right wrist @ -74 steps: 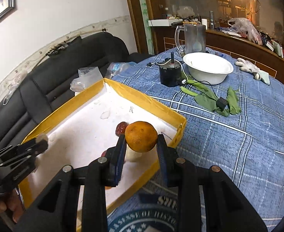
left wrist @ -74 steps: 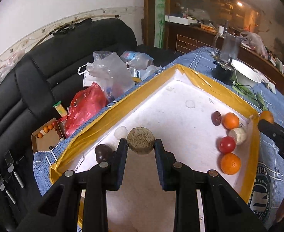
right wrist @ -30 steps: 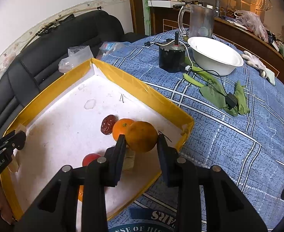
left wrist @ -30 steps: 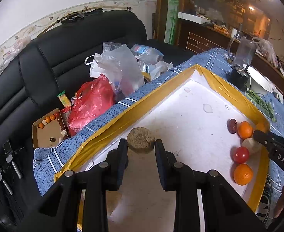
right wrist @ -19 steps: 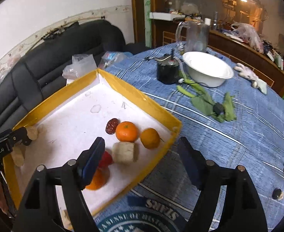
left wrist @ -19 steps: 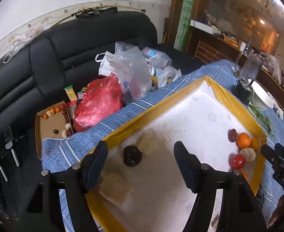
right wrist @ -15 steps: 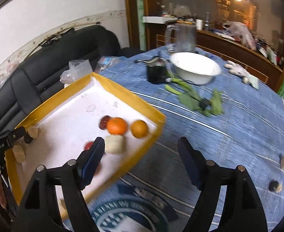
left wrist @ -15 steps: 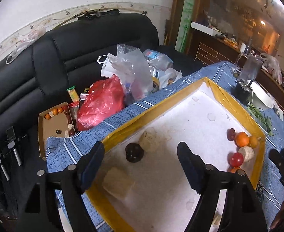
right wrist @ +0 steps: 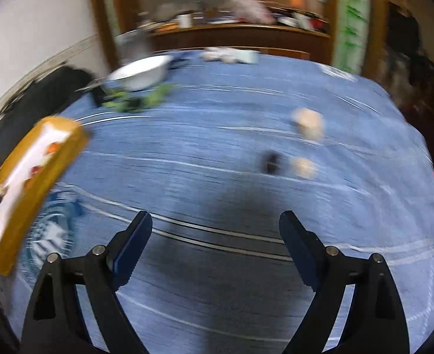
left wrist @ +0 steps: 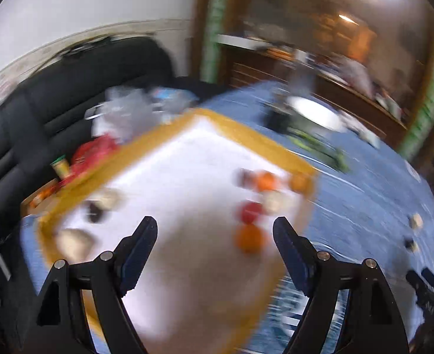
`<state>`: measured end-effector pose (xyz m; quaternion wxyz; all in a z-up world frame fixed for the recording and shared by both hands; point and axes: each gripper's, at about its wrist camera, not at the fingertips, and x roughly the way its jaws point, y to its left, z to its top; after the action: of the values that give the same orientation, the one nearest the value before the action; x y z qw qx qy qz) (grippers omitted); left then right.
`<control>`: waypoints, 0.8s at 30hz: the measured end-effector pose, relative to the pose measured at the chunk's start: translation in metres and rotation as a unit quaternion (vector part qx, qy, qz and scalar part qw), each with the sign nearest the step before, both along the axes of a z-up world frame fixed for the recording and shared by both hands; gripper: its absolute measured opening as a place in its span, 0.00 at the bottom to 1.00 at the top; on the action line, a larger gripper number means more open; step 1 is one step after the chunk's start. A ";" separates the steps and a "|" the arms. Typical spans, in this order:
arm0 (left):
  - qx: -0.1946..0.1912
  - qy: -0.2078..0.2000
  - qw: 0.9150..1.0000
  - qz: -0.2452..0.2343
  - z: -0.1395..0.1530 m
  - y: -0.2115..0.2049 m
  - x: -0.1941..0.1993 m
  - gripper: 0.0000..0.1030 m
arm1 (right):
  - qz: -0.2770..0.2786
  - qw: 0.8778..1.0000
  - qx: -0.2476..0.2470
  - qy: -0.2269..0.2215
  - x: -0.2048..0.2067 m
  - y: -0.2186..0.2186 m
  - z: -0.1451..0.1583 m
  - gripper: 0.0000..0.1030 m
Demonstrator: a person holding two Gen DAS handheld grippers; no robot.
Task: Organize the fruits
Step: 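Grasp a small beige piece with the right gripper while the left grasps a dark brown ball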
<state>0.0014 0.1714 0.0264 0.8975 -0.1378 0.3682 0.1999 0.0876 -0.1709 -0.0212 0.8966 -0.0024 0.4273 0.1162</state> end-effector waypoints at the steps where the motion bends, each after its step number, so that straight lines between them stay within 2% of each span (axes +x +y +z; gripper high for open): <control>1: 0.003 0.002 1.000 -0.029 -0.003 -0.020 0.009 0.78 | -0.015 1.000 0.001 0.002 0.002 -0.013 -0.002 0.86; 4: 0.017 0.014 0.995 -0.102 -0.010 -0.066 0.027 0.78 | -0.053 0.999 -0.002 0.010 0.011 -0.048 -0.009 0.85; 7: 0.034 0.021 0.988 -0.148 -0.018 -0.103 0.039 0.78 | -0.058 0.998 -0.015 0.011 0.026 -0.058 -0.012 0.83; 10: 0.036 0.027 0.983 -0.179 -0.023 -0.127 0.050 0.78 | -0.043 0.999 -0.027 0.011 0.043 -0.054 -0.014 0.71; 12: 0.037 0.029 0.981 -0.188 -0.025 -0.136 0.056 0.78 | -0.040 0.998 -0.046 0.006 0.054 -0.049 -0.017 0.60; 15: 0.035 0.029 0.980 -0.194 -0.027 -0.142 0.061 0.78 | -0.040 0.998 -0.052 0.012 0.070 -0.047 -0.023 0.49; 19: 0.023 0.021 0.979 -0.203 -0.030 -0.155 0.073 0.78 | -0.035 0.998 -0.045 0.018 0.084 -0.046 -0.029 0.44; 21: 0.023 0.025 0.976 -0.216 -0.035 -0.167 0.083 0.78 | -0.031 0.999 -0.041 0.016 0.091 -0.042 -0.029 0.33; 22: 0.025 0.027 0.974 -0.224 -0.038 -0.176 0.088 0.78 | -0.030 0.998 -0.045 0.016 0.093 -0.041 -0.029 0.32; 23: 0.025 0.027 0.972 -0.234 -0.040 -0.185 0.094 0.78 | -0.028 0.998 -0.050 0.015 0.096 -0.039 -0.029 0.21; 24: 0.026 0.027 0.969 -0.243 -0.042 -0.193 0.099 0.78 | -0.027 0.998 -0.054 0.014 0.096 -0.039 -0.029 0.21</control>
<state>0.1006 -0.0214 -0.0158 0.9121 -0.0156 0.4094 -0.0113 0.1838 -0.2098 -0.0497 0.8919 -0.0380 0.4454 0.0687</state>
